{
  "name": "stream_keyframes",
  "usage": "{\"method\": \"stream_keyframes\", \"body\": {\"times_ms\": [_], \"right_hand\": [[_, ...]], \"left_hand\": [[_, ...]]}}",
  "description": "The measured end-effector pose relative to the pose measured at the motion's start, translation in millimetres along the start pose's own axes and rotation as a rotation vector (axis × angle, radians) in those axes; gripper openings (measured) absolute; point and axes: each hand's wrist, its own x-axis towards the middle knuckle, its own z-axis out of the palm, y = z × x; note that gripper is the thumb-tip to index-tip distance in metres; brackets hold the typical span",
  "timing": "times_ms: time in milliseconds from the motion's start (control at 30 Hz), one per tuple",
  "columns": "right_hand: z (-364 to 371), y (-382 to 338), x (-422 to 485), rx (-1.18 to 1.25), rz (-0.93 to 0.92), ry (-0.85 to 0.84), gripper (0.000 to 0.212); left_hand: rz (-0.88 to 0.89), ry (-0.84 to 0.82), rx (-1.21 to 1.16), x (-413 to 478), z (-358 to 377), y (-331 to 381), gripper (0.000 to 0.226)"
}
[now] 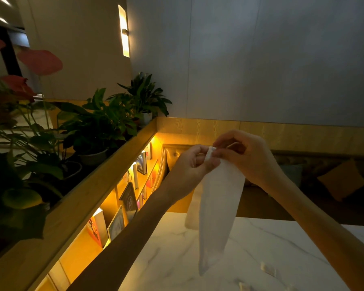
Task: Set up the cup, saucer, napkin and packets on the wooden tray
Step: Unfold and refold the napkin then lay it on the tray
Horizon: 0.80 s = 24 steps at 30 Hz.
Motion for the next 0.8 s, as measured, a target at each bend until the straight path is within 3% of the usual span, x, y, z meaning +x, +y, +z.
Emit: {"method": "stream_keyframes", "body": {"times_ms": [300,500,600,667,800], "right_hand": [[6,-9,7,0.028,0.049,0.022,0.014],[-1,6,3,-0.083,0.097,-0.201,0.033],[-6,20,-1,-0.214,0.126,-0.289,0.018],[-9,22,-2,-0.154,0.164,-0.342,0.013],[-13,25,-2,0.093,0.229,-0.282,0.023]], "left_hand": [[0.075,0.133,0.212,5,-2,-1,0.014],[0.112,0.258,0.170,4,-17,4,0.018],[0.117,0.288,0.195,0,-24,2,0.018],[0.128,0.323,0.232,-2,-26,0,0.018],[0.138,0.374,0.283,-1,-26,-4,0.015]]}}
